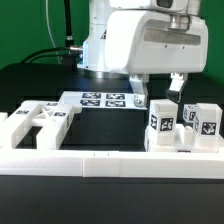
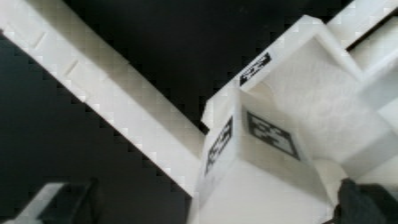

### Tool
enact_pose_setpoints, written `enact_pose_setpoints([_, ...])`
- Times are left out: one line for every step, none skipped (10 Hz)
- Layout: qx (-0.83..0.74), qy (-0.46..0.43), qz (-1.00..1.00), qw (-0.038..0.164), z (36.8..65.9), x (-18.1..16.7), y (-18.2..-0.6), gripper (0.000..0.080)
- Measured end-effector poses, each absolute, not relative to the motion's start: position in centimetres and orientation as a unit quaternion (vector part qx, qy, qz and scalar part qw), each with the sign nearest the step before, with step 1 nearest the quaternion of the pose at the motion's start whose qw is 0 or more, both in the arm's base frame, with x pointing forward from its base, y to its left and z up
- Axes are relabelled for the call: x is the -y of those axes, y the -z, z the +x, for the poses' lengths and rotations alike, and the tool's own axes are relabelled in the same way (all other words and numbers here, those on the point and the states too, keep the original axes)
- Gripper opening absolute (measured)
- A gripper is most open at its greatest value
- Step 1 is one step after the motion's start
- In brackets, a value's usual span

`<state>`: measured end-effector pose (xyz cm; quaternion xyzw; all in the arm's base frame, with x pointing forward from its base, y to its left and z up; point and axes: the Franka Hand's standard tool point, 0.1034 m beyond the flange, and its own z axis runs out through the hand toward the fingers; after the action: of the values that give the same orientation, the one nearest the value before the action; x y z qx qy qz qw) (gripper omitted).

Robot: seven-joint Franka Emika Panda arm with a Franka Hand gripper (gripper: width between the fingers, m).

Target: Assemble chair

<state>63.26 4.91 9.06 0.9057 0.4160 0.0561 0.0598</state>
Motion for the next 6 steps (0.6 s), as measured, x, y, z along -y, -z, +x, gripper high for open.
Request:
enact_pose_setpoints([-0.458, -0.051, 0.885, 0.067, 63.20, -5.23, -8.96, 0.0649])
enact_pose_setpoints([-0.485, -0.047, 0.870, 0.072, 63.19, -5.30, -8.95, 0.0649])
enact_pose_setpoints([-0.501, -0.045, 0.861, 0.074, 63.19, -5.08, -8.94, 0.0649])
enact_pose_setpoints([-0.526, -0.041, 0.846, 0.078, 63.21, -4.88, -8.93, 0.0649])
enact_pose_setpoints([-0.548, -0.038, 0.831, 0.083, 63.18, -4.87, -8.91, 0.0649])
enact_pose_setpoints([-0.605, -0.030, 0.790, 0.095, 63.20, -5.20, -8.81, 0.0649])
